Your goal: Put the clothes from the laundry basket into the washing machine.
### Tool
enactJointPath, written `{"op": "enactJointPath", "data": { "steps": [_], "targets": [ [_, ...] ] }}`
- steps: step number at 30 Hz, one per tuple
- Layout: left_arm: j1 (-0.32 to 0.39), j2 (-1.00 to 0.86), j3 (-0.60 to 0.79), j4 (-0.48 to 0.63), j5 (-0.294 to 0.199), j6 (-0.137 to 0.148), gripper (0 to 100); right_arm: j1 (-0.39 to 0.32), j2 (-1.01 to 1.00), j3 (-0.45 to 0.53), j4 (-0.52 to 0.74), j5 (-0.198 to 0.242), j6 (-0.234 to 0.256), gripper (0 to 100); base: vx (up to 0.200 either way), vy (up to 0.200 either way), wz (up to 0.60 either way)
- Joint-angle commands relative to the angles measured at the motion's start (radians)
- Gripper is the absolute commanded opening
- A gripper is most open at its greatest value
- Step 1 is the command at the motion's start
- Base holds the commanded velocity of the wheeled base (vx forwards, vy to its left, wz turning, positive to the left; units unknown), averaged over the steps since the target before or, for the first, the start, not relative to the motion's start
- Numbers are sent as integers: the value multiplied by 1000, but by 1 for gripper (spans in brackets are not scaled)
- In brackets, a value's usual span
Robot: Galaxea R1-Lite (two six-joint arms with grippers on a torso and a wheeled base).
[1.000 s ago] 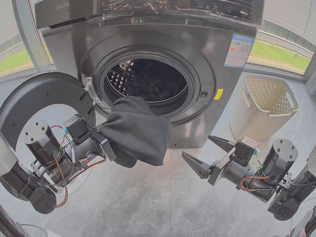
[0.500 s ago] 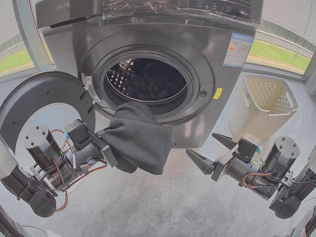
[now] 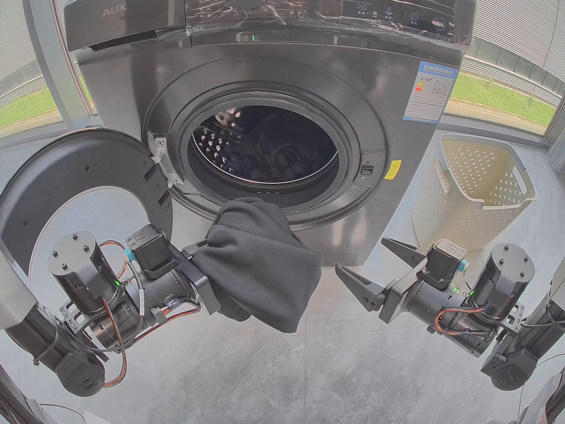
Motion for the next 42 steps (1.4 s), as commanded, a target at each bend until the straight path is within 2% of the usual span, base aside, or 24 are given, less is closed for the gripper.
{"op": "enactJointPath", "data": {
  "steps": [1, 24, 30, 33, 37, 39, 42],
  "targets": [
    [-4, 12, -1, 0, 0, 1, 0, 1, 5, 0, -1, 0, 0, 100, 200, 0, 0],
    [-6, 44, -8, 0, 3, 3, 0, 7, 5, 17, 2, 0, 2, 100, 200, 0, 0],
    [-16, 49, -4, 0, 3, 3, 0, 10, 5, 28, 2, 0, 2, 100, 0, 0, 0],
    [-16, 53, -2, 0, 3, 4, 0, 15, 4, 78, 1, 3, -2, 100, 0, 0, 0],
    [-32, 60, -13, 0, 9, -6, 0, 36, -4, 91, 2, 6, -2, 100, 0, 0, 0],
    [-39, 75, -19, 1, 25, -11, 0, 51, -12, 98, 4, 6, -2, 100, 0, 0, 0],
    [-47, 130, -59, 1, 75, -17, 0, 61, -21, 103, 7, 6, -2, 100, 0, 0, 0]
  ]
}}
